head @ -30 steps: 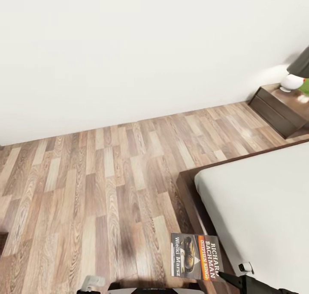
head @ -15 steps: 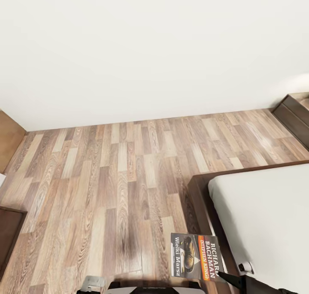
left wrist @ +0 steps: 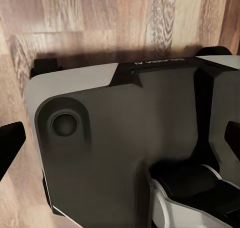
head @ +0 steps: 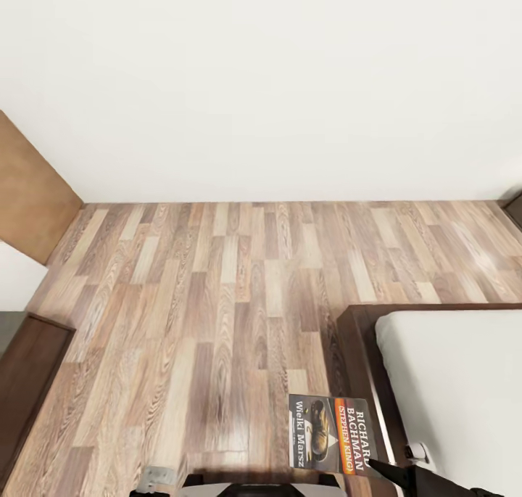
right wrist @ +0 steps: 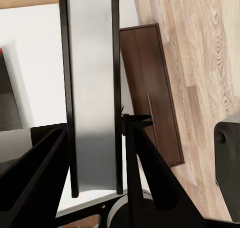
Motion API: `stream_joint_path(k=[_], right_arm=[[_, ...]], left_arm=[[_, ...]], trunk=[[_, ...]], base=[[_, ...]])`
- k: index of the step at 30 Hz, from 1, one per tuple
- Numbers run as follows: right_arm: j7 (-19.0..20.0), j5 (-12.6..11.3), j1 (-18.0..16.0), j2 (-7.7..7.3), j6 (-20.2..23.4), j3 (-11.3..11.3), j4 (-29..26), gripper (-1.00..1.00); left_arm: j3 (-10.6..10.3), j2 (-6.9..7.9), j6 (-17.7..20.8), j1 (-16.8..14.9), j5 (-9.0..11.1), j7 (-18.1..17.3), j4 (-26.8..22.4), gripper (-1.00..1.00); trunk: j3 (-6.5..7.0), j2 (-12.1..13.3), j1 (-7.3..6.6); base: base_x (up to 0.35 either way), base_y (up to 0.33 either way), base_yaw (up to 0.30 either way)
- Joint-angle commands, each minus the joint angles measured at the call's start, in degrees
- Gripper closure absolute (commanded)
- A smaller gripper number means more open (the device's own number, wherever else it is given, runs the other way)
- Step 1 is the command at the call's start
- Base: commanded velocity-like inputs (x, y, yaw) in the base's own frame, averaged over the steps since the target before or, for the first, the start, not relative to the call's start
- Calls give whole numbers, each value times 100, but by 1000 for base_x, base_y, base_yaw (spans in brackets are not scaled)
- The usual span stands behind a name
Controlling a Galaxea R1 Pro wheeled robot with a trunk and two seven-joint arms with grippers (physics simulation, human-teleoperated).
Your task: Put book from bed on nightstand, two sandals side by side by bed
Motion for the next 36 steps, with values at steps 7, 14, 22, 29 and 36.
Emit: stream_joint_path(k=[7, 14, 22, 29, 36], right_arm=[[12, -53, 0, -6, 57, 39, -3, 100], [12, -54, 0, -13, 57, 39, 3, 100], [12, -54, 0, -15, 62, 18, 112, 100], [-368, -53, 0, -4, 54, 24, 446, 100], [-399, -46, 0, 6, -361, 32, 467, 100]], left_arm=[[13, 1, -24, -5, -16, -16, 9, -100], [13, 1, -24, -5, -16, -16, 9, -100], [13, 1, -24, -5, -16, -16, 9, -100], [13, -1, -24, -5, -16, -16, 9, -100], [13, 1, -24, -5, -10, -16, 9, -100]], trunk=[[-22, -7, 2], [-35, -7, 2], [-36, -7, 2], [1, -7, 2], [64, -7, 2]], base=[[0, 0, 277], [0, 0, 179], [0, 0, 13], [0, 0, 0], [0, 0, 0]])
